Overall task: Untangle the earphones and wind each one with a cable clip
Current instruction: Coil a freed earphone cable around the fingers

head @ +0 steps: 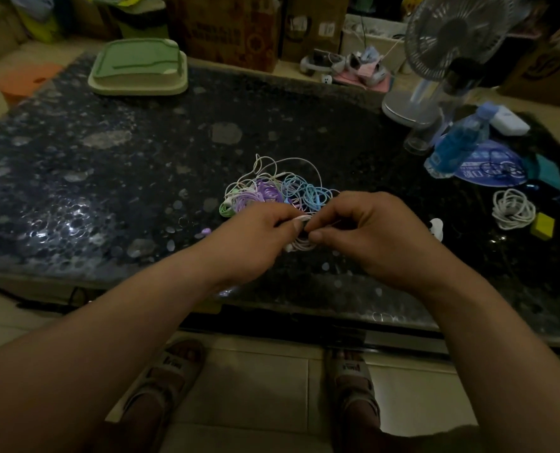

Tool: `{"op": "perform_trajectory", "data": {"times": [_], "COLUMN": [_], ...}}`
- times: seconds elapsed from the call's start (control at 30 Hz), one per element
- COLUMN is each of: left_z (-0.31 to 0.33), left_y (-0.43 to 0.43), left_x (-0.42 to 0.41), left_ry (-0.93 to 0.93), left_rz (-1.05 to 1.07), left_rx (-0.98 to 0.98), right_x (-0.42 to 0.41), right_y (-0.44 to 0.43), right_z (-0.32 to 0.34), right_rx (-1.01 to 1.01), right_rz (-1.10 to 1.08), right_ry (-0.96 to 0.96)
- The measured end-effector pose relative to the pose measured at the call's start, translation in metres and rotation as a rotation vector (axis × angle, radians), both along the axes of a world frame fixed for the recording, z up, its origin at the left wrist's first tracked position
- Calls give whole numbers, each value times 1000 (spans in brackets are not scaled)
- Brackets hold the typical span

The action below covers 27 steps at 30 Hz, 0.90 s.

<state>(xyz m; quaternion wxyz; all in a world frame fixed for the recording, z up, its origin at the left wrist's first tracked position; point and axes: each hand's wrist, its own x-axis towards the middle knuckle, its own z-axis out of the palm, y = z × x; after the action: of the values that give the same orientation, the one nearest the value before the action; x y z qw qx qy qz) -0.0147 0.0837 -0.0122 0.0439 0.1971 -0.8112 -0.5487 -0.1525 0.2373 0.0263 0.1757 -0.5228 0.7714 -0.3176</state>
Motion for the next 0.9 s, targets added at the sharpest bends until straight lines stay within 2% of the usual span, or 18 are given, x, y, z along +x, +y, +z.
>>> {"op": "perform_trajectory", "data": {"times": [0.07, 0.17, 0.27, 0.4, 0.7, 0.9], "left_z": [-1, -3, -3, -3, 2, -1], "left_y": [-1, -4, -6, -5, -2, -3], "left_x": [1, 1, 0, 0, 2, 9], "left_ry": [-7, -34, -57, -40, -101, -68], "left_rz": [-14, -20, -35, -82, -129, -163], "left_rx": [22, 39, 27, 53, -63, -85], "right_x": [-4, -9, -8, -7, -2, 1], "right_y": [0, 2, 1, 0, -5, -7], "right_z": [1, 1, 0, -2, -5, -5], "right_rx": [13, 89, 43, 21, 109, 148], "right_rz": [22, 59, 18, -2, 41, 72], "right_ry": [-20, -146, -217, -153, -56, -143]}}
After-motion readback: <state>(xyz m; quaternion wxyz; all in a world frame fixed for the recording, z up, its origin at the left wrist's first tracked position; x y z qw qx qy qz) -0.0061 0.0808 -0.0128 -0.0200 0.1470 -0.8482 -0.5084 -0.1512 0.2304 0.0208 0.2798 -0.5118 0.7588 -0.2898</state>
